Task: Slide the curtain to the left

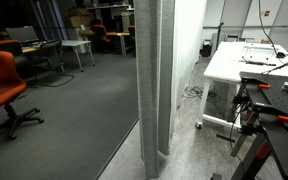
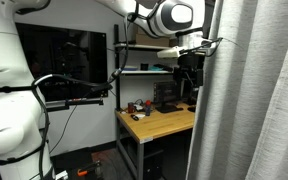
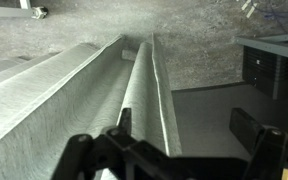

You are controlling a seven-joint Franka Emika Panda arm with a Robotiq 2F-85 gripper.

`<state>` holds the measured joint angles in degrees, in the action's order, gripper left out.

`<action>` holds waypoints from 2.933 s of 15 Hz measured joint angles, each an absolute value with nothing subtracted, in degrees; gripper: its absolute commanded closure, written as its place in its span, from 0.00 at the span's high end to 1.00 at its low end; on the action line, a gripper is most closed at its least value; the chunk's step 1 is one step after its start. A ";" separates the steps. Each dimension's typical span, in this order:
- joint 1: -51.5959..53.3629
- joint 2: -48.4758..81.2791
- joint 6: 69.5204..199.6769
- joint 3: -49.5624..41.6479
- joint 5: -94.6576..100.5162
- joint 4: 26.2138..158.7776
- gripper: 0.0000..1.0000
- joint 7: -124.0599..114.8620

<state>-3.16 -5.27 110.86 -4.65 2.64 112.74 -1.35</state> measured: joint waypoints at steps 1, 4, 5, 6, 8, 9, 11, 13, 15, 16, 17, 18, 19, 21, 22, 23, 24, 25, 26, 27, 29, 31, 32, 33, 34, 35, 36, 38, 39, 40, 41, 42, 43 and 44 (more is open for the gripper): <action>-3.19 -5.25 111.38 -4.66 2.65 112.90 1.00 -1.52; -3.45 -4.91 116.74 -4.85 2.56 113.21 1.00 -2.37; -3.54 -4.78 118.75 -4.96 2.56 113.26 1.00 -2.47; -3.65 -4.68 120.74 -5.06 2.56 113.32 1.00 -2.49; -3.88 -4.59 124.26 -5.15 2.56 113.46 1.00 -2.49; -3.94 -4.60 125.76 -5.16 2.56 113.60 1.00 -2.49; -3.98 -4.61 128.44 -5.19 2.56 114.05 1.00 -2.49; -4.01 -4.64 131.25 -5.25 2.56 114.77 1.00 -2.49; -4.12 -4.80 135.50 -5.39 2.56 115.86 1.00 -2.49; -4.18 -4.83 137.96 -5.49 2.56 116.42 1.00 -2.48; -4.24 -4.86 140.57 -5.61 2.56 116.99 1.00 -2.48; -4.30 -4.86 143.10 -5.72 2.56 117.50 1.00 -2.48; -4.37 -4.85 145.30 -5.80 2.56 117.86 1.00 -2.48; -4.56 -4.84 148.81 -5.85 2.50 118.45 1.00 -2.48; -4.64 -4.84 150.02 -5.85 2.50 118.66 1.00 -2.48; -4.68 -4.84 151.01 -5.85 2.50 118.83 1.00 -2.48; -4.71 -4.83 151.88 -5.85 2.50 118.99 1.00 -2.48; -4.73 -4.83 152.43 -5.85 2.50 119.07 1.00 -2.48; -4.75 -4.83 152.85 -5.85 2.50 119.13 1.00 -2.48; -4.75 -4.83 153.14 -5.85 2.50 119.20 0.82 -2.48; -4.76 -4.83 153.40 -5.85 2.50 119.36 0.66 -2.48; -4.76 -4.83 153.88 -5.85 2.50 119.62 0.49 -2.48; -4.76 -4.83 154.25 -5.85 2.50 119.79 0.42 -2.48; -4.76 -4.83 154.49 -5.83 2.50 119.91 0.33 -2.48; -4.76 -4.83 154.71 -5.81 2.50 120.00 0.27 -2.48; -4.76 -4.83 154.91 -5.76 2.50 120.06 0.18 -2.48; -4.75 -4.83 155.01 -5.72 2.50 120.08 0.11 -2.48; -4.74 -4.83 155.01 -5.61 2.16 120.05 0.00 -2.48; -4.72 -4.83 155.01 -5.55 1.82 119.99 0.00 -2.48; -4.70 -4.81 155.01 -5.45 1.47 119.85 0.00 -2.48; -4.66 -4.76 155.01 -5.32 1.02 119.66 0.00 -2.48; -4.61 -4.62 155.01 -5.15 0.50 119.42 0.01 -2.48; -4.54 -4.38 155.01 -4.96 0.13 119.07 0.01 -2.48; -4.42 -4.06 155.00 -4.78 -0.12 118.63 0.01 -2.48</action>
<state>-4.42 -4.06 155.00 -4.78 -0.12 118.63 -2.48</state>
